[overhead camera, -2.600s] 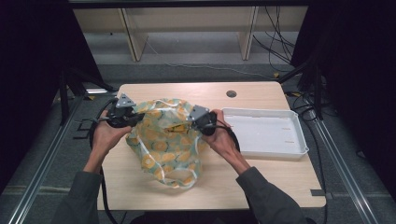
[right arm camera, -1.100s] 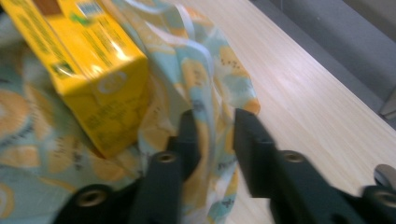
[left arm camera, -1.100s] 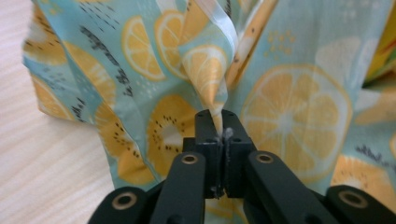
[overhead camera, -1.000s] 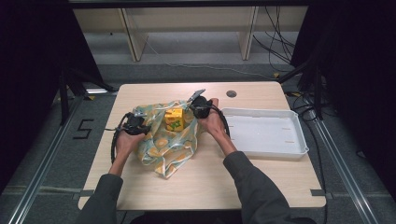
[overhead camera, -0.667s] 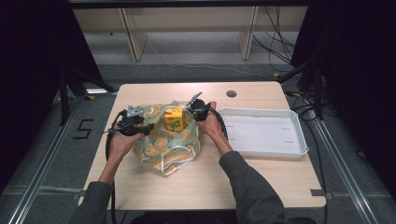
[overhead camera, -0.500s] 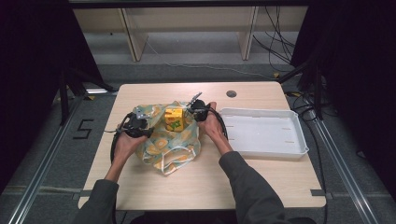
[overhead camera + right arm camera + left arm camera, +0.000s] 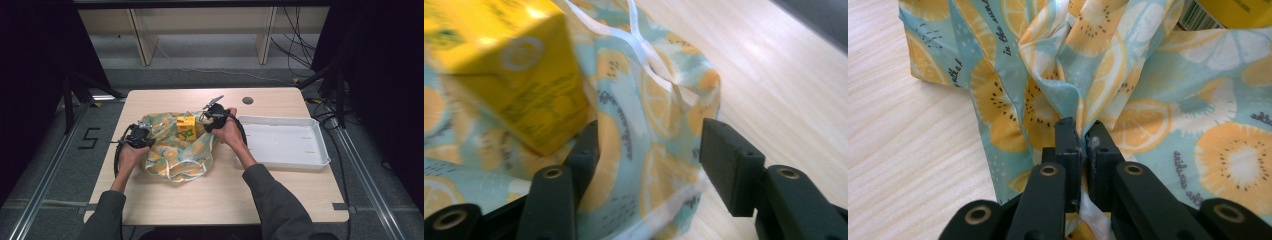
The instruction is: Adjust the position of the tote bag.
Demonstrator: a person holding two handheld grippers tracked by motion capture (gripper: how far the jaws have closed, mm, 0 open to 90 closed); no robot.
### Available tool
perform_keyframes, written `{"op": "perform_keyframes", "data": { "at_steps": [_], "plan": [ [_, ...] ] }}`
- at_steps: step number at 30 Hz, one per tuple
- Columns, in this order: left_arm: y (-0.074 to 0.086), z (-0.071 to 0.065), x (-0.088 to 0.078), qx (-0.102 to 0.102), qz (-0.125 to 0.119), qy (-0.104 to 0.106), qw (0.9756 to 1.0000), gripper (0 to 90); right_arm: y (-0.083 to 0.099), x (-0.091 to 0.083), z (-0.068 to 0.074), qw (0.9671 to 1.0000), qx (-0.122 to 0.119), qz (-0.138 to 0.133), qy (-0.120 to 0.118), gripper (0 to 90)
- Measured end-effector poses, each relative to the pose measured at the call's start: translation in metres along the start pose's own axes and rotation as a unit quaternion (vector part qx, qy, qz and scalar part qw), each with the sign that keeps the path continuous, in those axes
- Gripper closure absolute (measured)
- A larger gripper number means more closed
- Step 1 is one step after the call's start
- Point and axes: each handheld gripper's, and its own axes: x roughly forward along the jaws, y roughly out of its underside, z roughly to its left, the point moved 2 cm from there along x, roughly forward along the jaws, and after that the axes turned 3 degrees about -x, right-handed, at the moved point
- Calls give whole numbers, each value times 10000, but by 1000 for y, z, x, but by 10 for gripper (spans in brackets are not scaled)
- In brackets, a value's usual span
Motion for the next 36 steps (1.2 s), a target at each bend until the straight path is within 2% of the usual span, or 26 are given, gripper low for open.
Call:
{"op": "perform_keyframes", "data": {
  "at_steps": [2, 4, 6, 9, 11, 12, 13, 14, 15, 16, 17, 18, 20, 21, 22, 25, 26, 27, 29, 30, 31, 32, 33, 34, 35, 36],
  "plan": [
    [0, 1, -1, -26, 109, 46, 9999, 857, 3, -2, 2, 9995, -254, 166, -102, 658],
    [2, 2, -1, -135, -23, 54, 9999, 850, 8, 5, 4, 9979, -383, 522, -62, 789],
    [3, 4, -2, -177, -31, 71, 9998, 849, 10, 15, 4, 9961, -473, 742, -23, 838],
    [5, 6, 1, -345, -101, 146, 9992, 846, 12, 28, 5, 9935, -495, 1021, 45, 843],
    [6, 7, 0, -304, 25, 134, 9994, 837, 13, 35, 6, 9928, -442, 1114, 39, 788],
    [7, 6, 2, -331, -94, 118, 9993, 832, 13, 38, 6, 9929, -404, 1119, 25, 735],
    [7, 6, 1, -284, -58, 119, 9995, 819, 13, 39, 5, 9934, -304, 1105, 37, 684],
    [7, 5, 1, -319, -32, 142, 9994, 779, 14, 38, 3, 9943, -132, 1054, 37, 623],
    [7, 5, 0, -325, 1, 121, 9994, 680, 13, 34, 1, 9949, -7, 1008, 69, 557],
    [7, 4, -2, -359, -103, 108, 9992, 596, 14, 31, -2, 9951, -80, 976, 141, 511],
    [6, 4, -6, -392, -182, 163, 9989, 537, 12, 22, -4, 9964, -13, 839, 92, 459],
    [5, 4, -11, -419, -260, 174, 9986, 495, 9, 14, -4, 9978, 170, 635, -26, 425],
    [1, 4, -25, -515, -430, 254, 9974, 419, 4, -4, -6, 9991, 327, 150, -237, 364],
    [-2, 4, -34, -547, -490, 278, 9969, 390, 3, -8, -9, 9995, 233, -27, -213, 336],
    [-4, 3, -38, -588, -557, 289, 9963, 362, 0, -17, -7, 9987, 403, -171, -248, 313],
    [-10, -5, -60, -719, -827, 531, 9926, 277, -7, -36, -6, 9952, 621, -576, -499, 318],
    [-11, -5, -66, -567, -773, 554, 9938, 274, -9, -42, -5, 9949, 552, -675, -499, 319],
    [-11, -10, -71, -592, -883, 546, 9928, 270, -11, -46, -5, 9953, 494, -663, -502, 320],
    [-10, -17, -80, -400, -915, 504, 9937, 271, -14, -53, -2, 9952, 357, -764, -505, 372],
    [-8, -19, -85, -212, -811, 469, 9954, 280, -14, -56, -2, 9954, 319, -718, -550, 394],
    [-6, -22, -87, -121, -799, 438, 9958, 302, -14, -55, -1, 9950, 335, -793, -514, 430],
    [-4, -27, -86, -133, -839, 417, 9955, 342, -12, -55, -1, 9961, 304, -642, -530, 480],
    [-1, -27, -86, 137, -684, 408, 9967, 396, -10, -51, -1, 9978, 282, -428, -422, 486],
    [1, -29, -83, 145, -707, 420, 9965, 444, -7, -43, -2, 9986, 127, -398, -315, 486],
    [4, -32, -79, 128, -683, 438, 9966, 473, -4, -38, -3, 9992, 115, -284, -257, 480],
    [8, -31, -75, 300, -539, 489, 9969, 514, 0, -31, -2, 9990, 239, -191, -339, 439]
  ]
}}
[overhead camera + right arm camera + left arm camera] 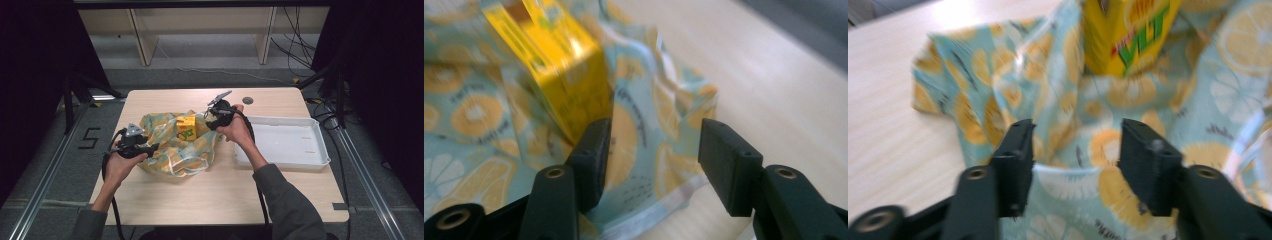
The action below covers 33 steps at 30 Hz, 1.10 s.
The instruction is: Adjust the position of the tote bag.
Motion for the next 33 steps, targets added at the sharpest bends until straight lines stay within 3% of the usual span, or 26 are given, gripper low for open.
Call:
{"op": "perform_keyframes", "data": {
  "at_steps": [1, 3, 5, 7, 10, 11, 12, 13, 15, 16, 19, 21, 23, 28, 30, 31, 33],
  "plan": [
    [3, -1, 4, 2, 43, 22, 10000, 560, 5, 6, -2, 9999, -2, 80, -81, 384],
    [8, -1, 12, 22, 104, 110, 9999, 624, 9, 13, -2, 9991, 274, 151, -297, 331],
    [11, -3, 18, 101, 207, 130, 9997, 681, 9, 15, -3, 9981, 438, -101, -412, 301],
    [11, -4, 18, 141, 171, 83, 9997, 723, 5, 10, -4, 9972, 411, -478, -405, 303],
    [11, -6, 19, 210, 198, 103, 9995, 779, -7, -9, -2, 9937, 350, -943, -495, 349],
    [12, -7, 19, 177, 201, 148, 9995, 808, -9, -17, -2, 9937, 311, -906, -584, 376],
    [12, -7, 19, 208, 246, 142, 9994, 825, -11, -20, 0, 9925, 347, -1013, -584, 474],
    [13, -8, 20, 280, 297, 158, 9990, 840, -12, -25, 1, 9942, 140, -912, -551, 570],
    [14, -8, 20, 313, 358, 216, 9986, 856, -10, -26, 6, 9981, 45, -523, -315, 623],
    [15, -9, 21, 268, 354, 223, 9988, 863, -6, -23, 8, 9996, -30, -133, -260, 654],
    [17, -8, 21, 323, 395, 213, 9985, 891, 2, -2, 7, 9988, -446, 187, -106, 775],
    [20, -7, 22, 337, 434, 213, 9983, 895, 9, 13, 6, 9974, -450, 557, -32, 829],
    [24, -5, 23, 322, 481, 198, 9981, 896, 15, 28, 6, 9938, -466, 998, 133, 847],
    [31, 0, 25, 237, 541, 199, 9981, 896, 24, 51, 6, 9880, -559, 1431, 170, 862],
    [32, 0, 24, 208, 559, 210, 9980, 896, 27, 56, 6, 9882, -577, 1414, 148, 857],
    [32, 0, 23, 199, 525, 195, 9982, 896, 27, 57, 7, 9879, -522, 1450, 148, 838],
    [31, -1, 18, 202, 511, 232, 9982, 887, 26, 56, 4, 9891, -528, 1362, 183, 716]
  ]
}}
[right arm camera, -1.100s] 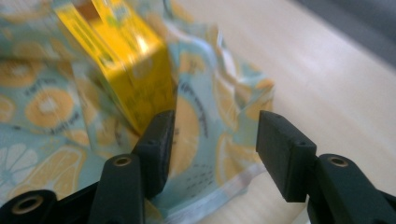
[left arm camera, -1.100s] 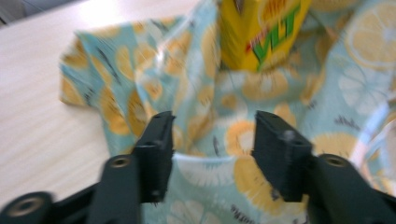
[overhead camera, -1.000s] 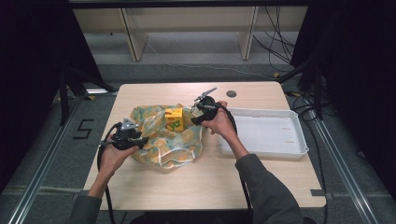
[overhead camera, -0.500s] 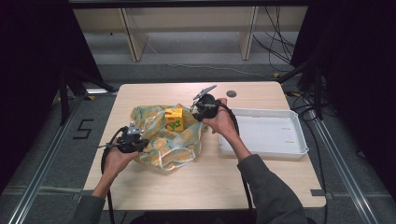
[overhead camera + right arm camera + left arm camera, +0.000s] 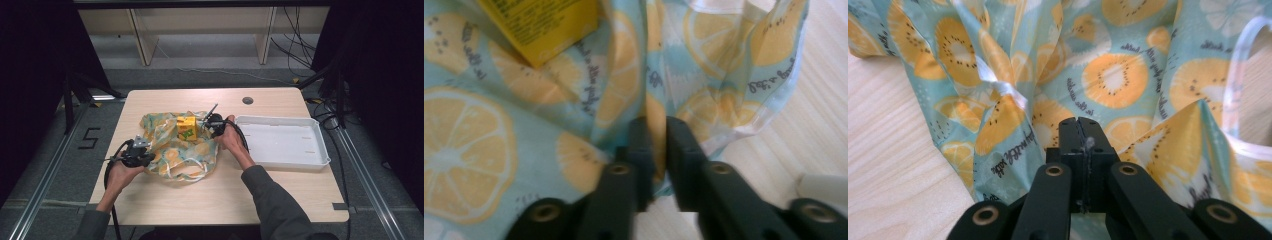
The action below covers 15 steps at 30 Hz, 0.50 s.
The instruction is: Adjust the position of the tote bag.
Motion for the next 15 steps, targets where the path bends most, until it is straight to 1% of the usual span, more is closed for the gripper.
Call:
{"op": "perform_keyframes", "data": {
  "at_steps": [1, 2, 3, 4, 5, 6, 7, 8, 9, 10, 11, 12, 13, 14, 15],
  "plan": [
    [-1, -1, -4, -7, -57, -16, 10000, 874, -1, -3, -1, 9998, 169, -79, 8, 635],
    [-1, -1, -8, 16, -81, -35, 10000, 862, -2, -10, -4, 9990, 348, -268, -6, 574],
    [-2, -2, -12, -18, -160, -37, 9999, 850, -3, -18, -5, 9979, 504, -414, -32, 530],
    [-2, -3, -16, 35, -183, -43, 9998, 840, -4, -25, -8, 9967, 455, -665, -17, 492],
    [-2, -5, -19, -99, -320, -78, 9994, 820, -6, -34, -9, 9946, 528, -895, -36, 474],
    [-2, -5, -25, -64, -308, -40, 9995, 805, -7, -43, -10, 9932, 516, -1040, -87, 446],
    [-2, -7, -29, -121, -391, -58, 9991, 775, -9, -52, -9, 9909, 608, -1192, -142, 416],
    [-1, -9, -34, -175, -449, -45, 9988, 749, -10, -59, -9, 9883, 642, -1366, -230, 402],
    [0, -10, -38, -168, -453, -20, 9988, 731, -12, -65, -6, 9848, 755, -1518, -387, 386],
    [2, -12, -44, -173, -455, -4, 9988, 711, -14, -70, -5, 9832, 765, -1598, -434, 372],
    [4, -14, -46, -224, -525, -25, 9984, 680, -16, -78, -2, 9809, 755, -1731, -474, 362],
    [6, -17, -51, -201, -476, -55, 9986, 646, -18, -82, -1, 9804, 698, -1755, -562, 357],
    [10, -21, -55, -230, -477, 2, 9986, 616, -21, -86, 2, 9776, 710, -1871, -651, 341],
    [14, -25, -58, -178, -416, 33, 9990, 576, -24, -88, 5, 9762, 620, -1954, -716, 322],
    [17, -29, -60, -174, -409, 28, 9990, 536, -27, -88, 7, 9760, 505, -2000, -706, 314]
  ]
}}
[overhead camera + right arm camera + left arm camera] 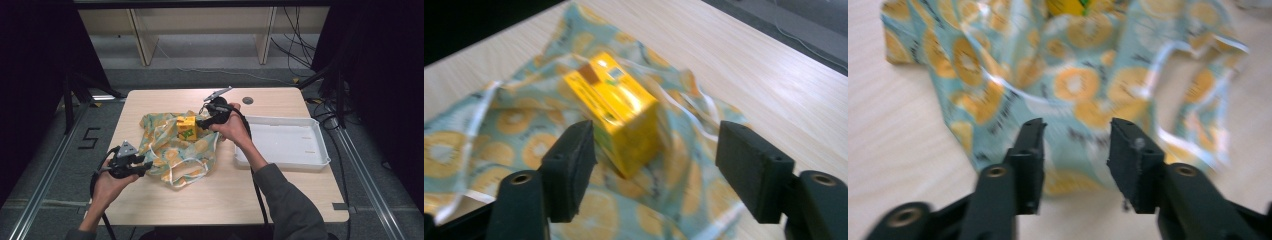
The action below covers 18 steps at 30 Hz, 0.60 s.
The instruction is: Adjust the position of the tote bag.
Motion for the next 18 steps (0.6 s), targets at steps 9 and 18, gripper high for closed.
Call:
{"op": "perform_keyframes", "data": {
  "at_steps": [9, 18],
  "plan": [
    [40, -42, -15, -87, 18, 98, 9999, 364, -13, 24, 20, 9993, 197, 312, 65, 194],
    [69, -68, -17, 118, 193, -96, 9997, 298, -22, 44, 28, 9975, 400, 502, 298, 164]
  ]
}}
